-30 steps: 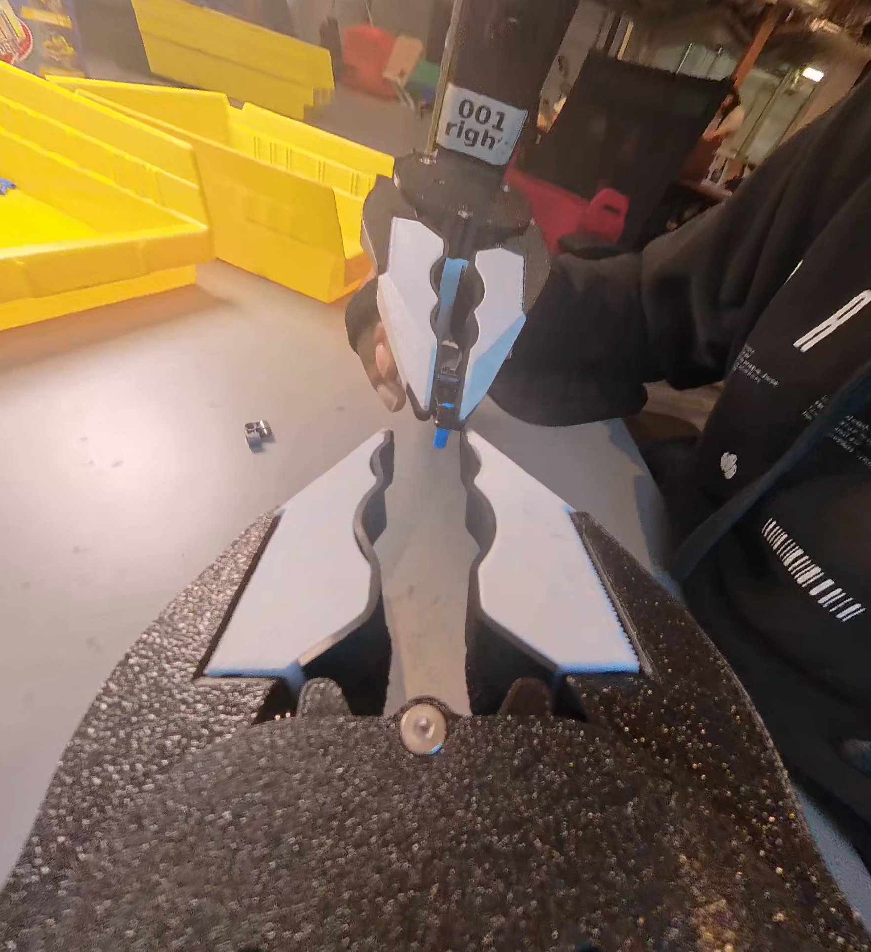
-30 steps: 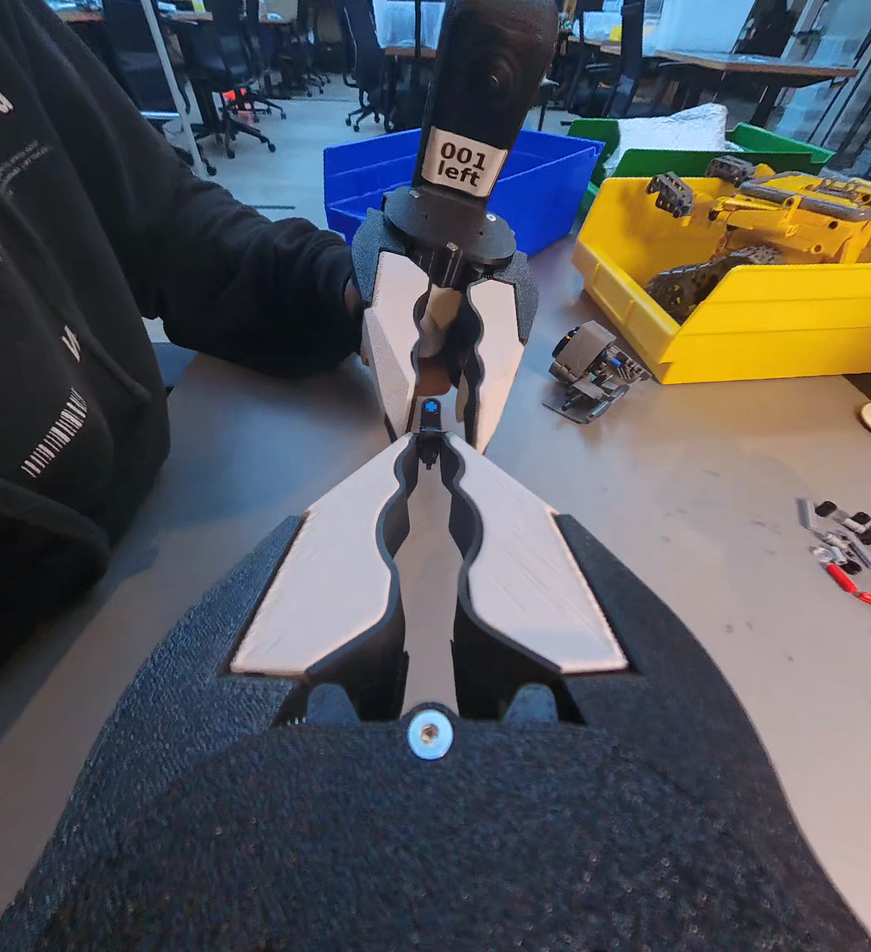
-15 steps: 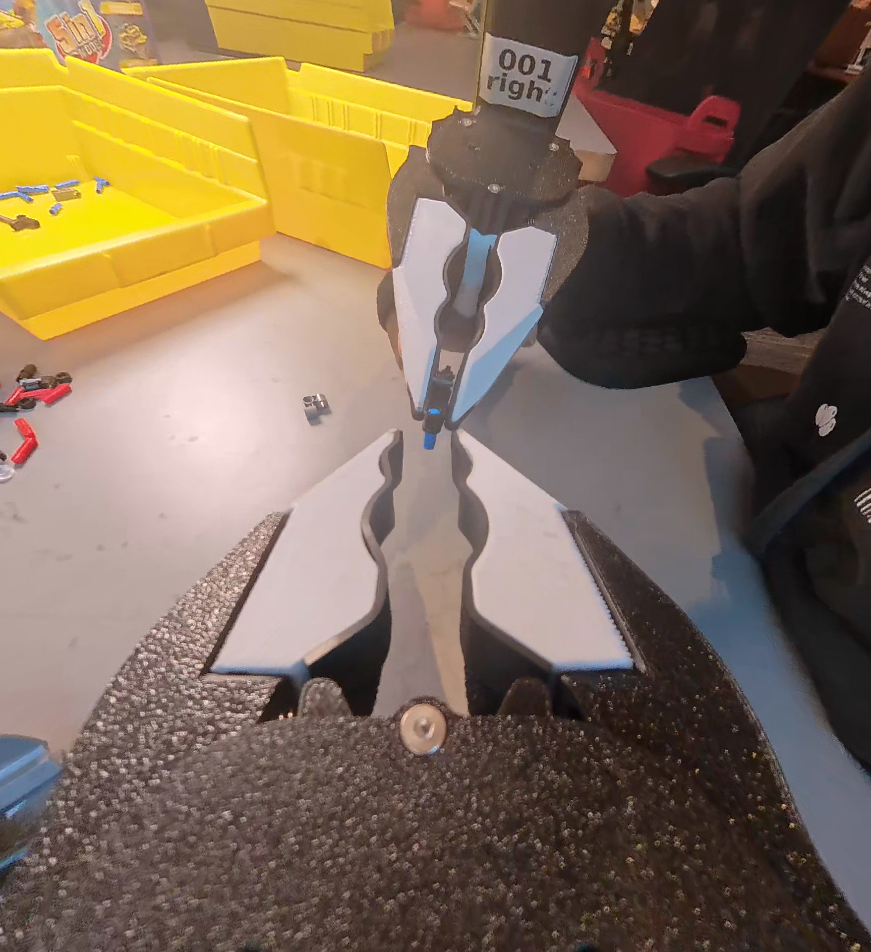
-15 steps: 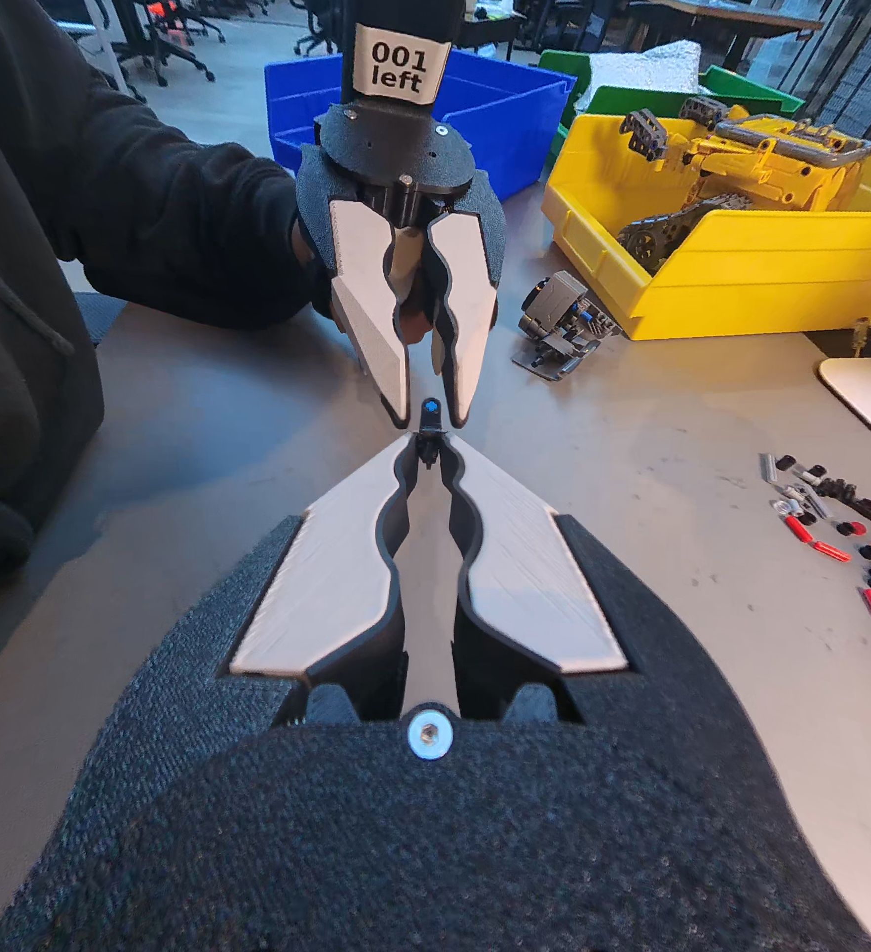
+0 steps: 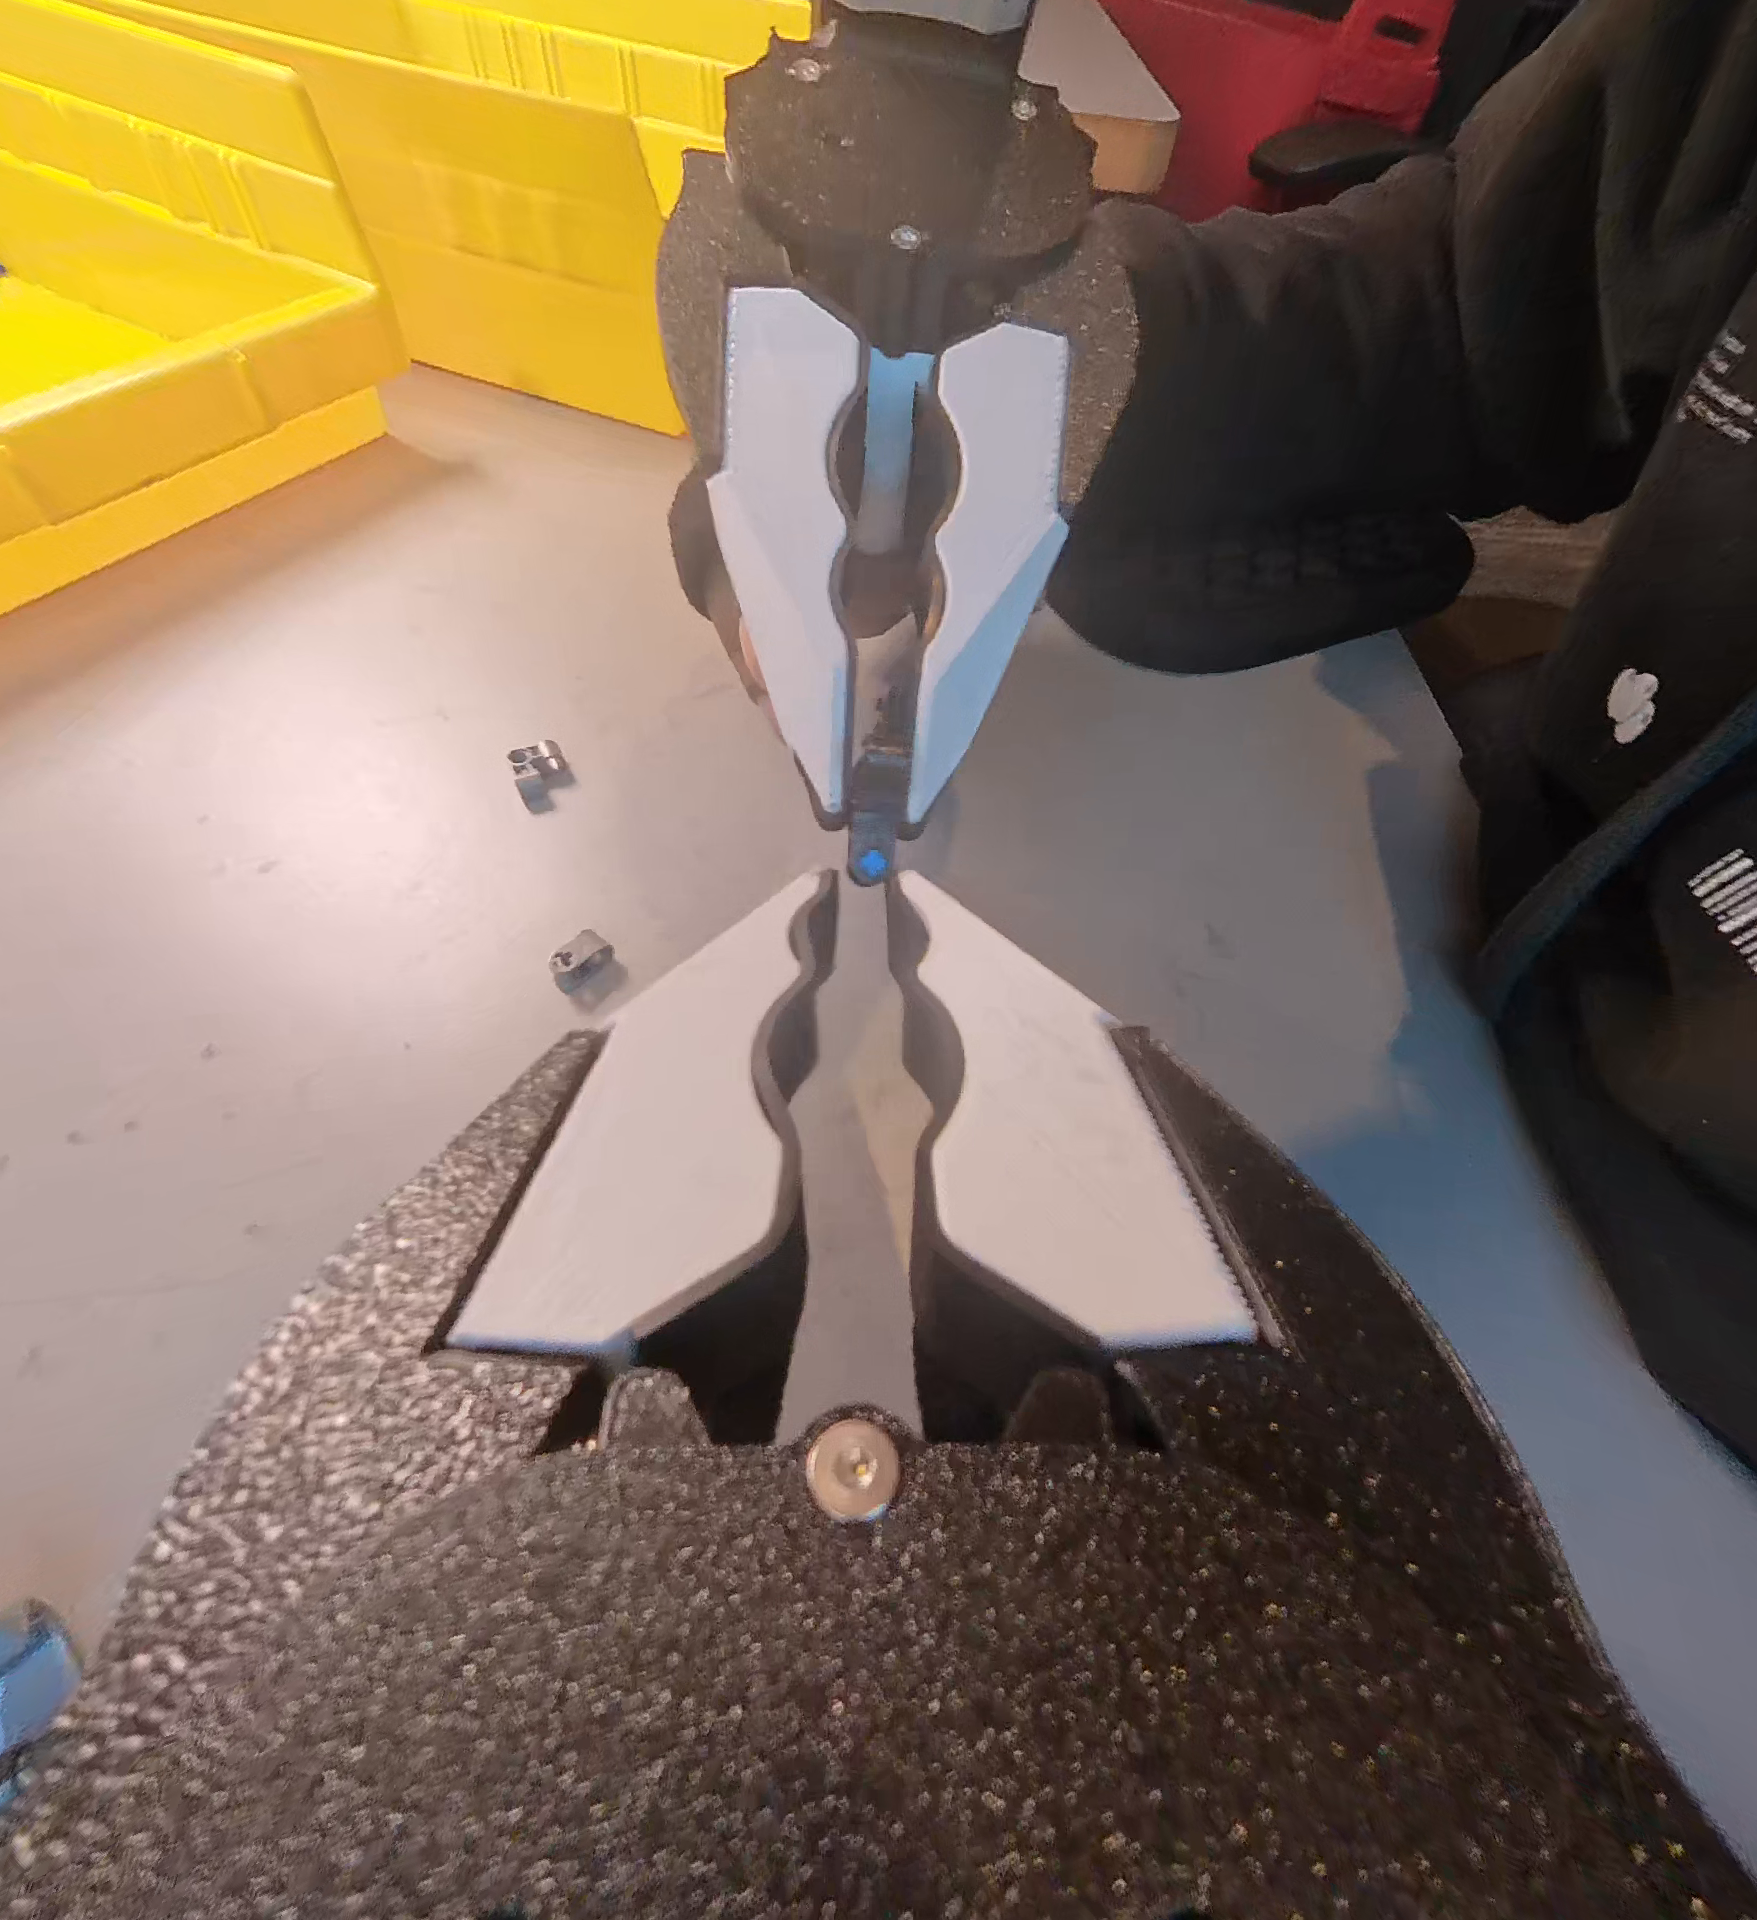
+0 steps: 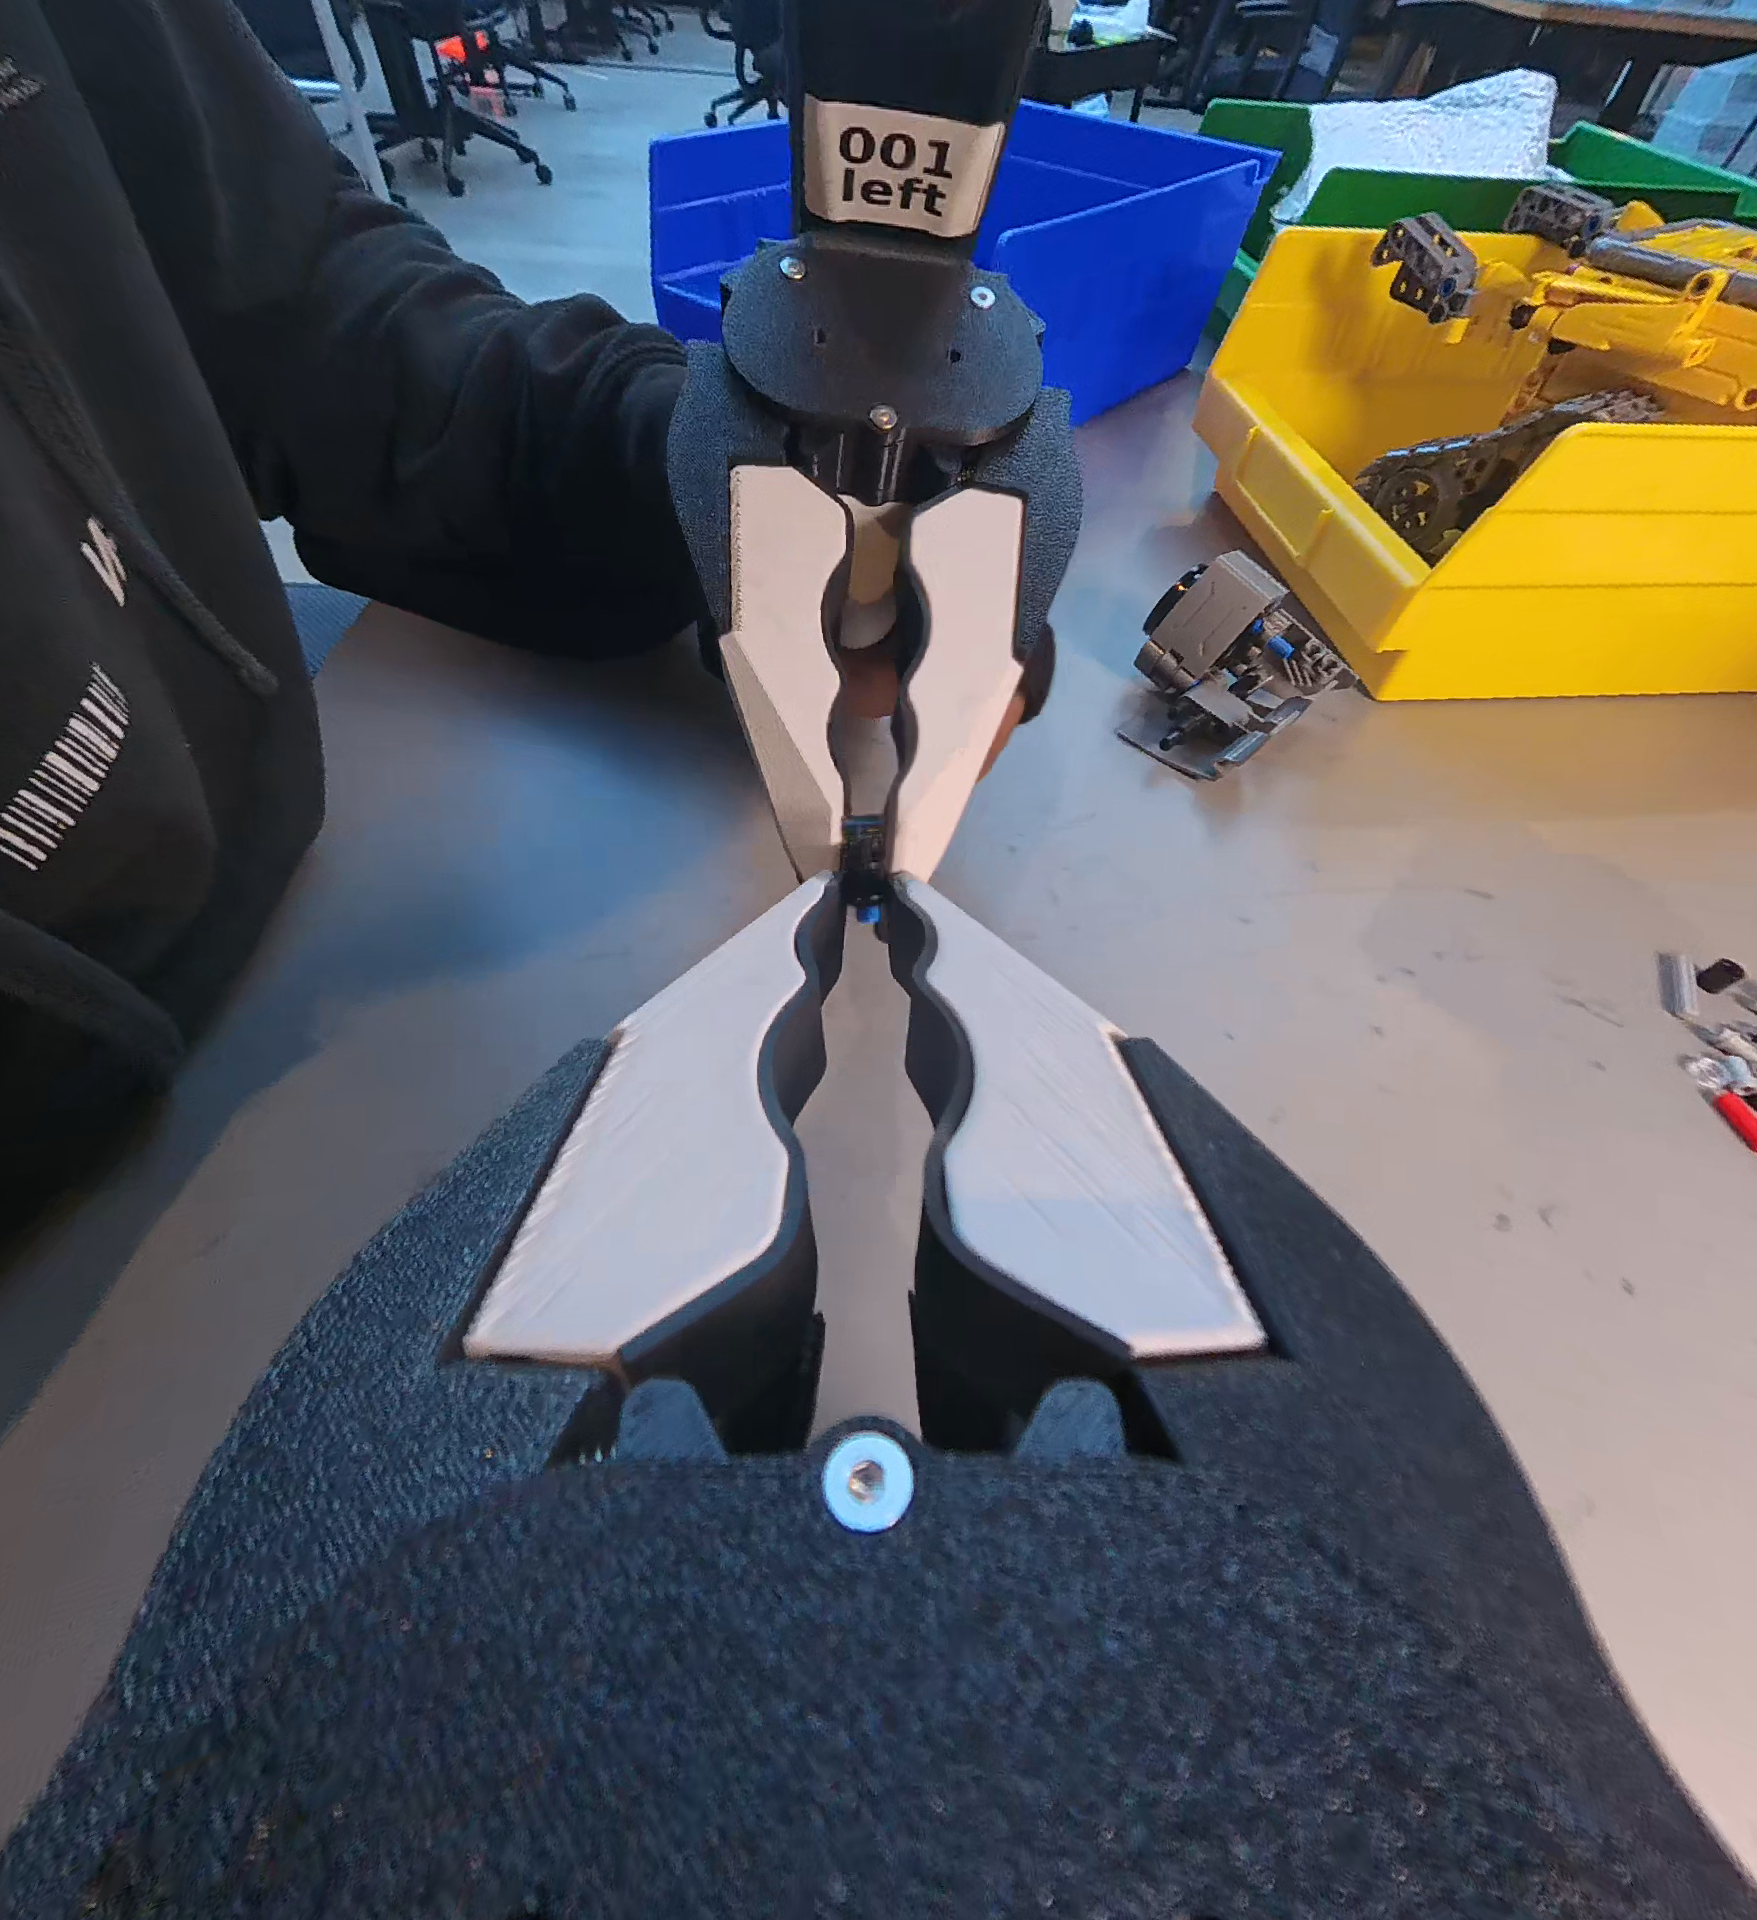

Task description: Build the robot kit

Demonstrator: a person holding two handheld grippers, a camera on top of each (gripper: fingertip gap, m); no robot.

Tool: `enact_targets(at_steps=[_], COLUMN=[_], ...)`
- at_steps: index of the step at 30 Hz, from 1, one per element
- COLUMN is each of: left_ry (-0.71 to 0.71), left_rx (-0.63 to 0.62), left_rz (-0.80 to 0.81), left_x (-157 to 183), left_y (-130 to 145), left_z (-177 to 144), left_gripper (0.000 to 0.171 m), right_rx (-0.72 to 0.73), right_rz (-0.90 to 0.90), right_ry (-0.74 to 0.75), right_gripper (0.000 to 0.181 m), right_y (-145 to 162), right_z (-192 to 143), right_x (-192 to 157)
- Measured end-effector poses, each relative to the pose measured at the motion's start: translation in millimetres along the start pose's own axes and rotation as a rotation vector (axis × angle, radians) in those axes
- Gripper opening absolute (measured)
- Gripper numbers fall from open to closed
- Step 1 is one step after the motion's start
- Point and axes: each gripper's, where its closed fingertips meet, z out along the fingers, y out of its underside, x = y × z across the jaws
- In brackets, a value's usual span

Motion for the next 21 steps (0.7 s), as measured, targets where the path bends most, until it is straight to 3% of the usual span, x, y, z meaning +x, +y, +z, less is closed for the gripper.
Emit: enact_targets(at_steps=[10,12,18,21], left_ry=[-0.016,-0.021,-0.049,-0.13], left_rx=[0.022,0.017,-0.047,-0.057], left_rz=[-0.025,-0.018,-0.006,-0.009], left_x=[-4,-4,-8,-23], left_y=[-4,-3,7,10], left_z=[0,0,3,-1], left_gripper=[0.005,0.005,0.003,0.012], right_rx=[0.032,0.03,-0.05,-0.14], right_rz=[0.004,-0.003,0.002,0.022], right_ry=[0.019,0.025,0.022,0.015], right_gripper=[0.017,0.008,0.008,0.008], right_y=[-5,-5,7,25], right_z=[-1,-2,-2,-2], right_x=[3,3,5,6])
